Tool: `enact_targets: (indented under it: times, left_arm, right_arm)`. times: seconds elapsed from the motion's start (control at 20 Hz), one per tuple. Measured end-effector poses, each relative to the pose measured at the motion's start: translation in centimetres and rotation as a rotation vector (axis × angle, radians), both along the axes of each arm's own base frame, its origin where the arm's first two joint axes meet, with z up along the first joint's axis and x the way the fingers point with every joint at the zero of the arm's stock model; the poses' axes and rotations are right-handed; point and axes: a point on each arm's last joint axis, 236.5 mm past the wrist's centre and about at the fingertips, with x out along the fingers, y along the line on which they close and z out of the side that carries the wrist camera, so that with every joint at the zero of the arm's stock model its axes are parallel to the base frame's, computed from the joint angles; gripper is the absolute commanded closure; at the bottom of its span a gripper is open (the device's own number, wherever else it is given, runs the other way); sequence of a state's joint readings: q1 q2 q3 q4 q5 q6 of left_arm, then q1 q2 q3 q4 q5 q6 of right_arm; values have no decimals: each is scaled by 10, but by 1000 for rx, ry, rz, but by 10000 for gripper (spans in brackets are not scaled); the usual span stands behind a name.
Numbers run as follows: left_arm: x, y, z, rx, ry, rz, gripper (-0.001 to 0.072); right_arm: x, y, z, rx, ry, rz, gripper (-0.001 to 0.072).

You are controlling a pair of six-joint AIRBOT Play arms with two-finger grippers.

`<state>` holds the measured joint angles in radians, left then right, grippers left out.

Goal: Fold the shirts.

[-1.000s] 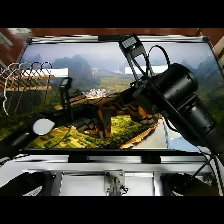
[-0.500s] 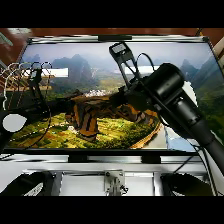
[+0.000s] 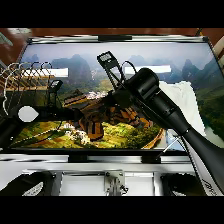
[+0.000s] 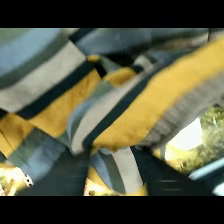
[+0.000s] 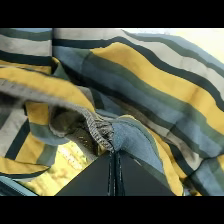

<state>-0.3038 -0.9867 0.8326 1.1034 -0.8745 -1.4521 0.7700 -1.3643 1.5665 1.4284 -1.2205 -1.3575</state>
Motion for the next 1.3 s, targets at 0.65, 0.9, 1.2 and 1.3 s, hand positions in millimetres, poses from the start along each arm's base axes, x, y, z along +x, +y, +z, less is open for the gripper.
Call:
enact_targets:
  times: [0.65,0.9,1.2,1.3]
  left_arm:
    - [54,147,131,247,-197,161,209]
    - [48,241,138,555,-185,257,257]
    - [31,295,84,590,-53,381,148]
    - [27,300,58,526,-21,398,148]
  right_arm:
    - [-6,10,-3,34,33,14,659]
    - [-7,10,-4,36,37,15,659]
    - [-7,6,-5,15,38,14,660]
    - [-7,5,-5,11,36,13,660]
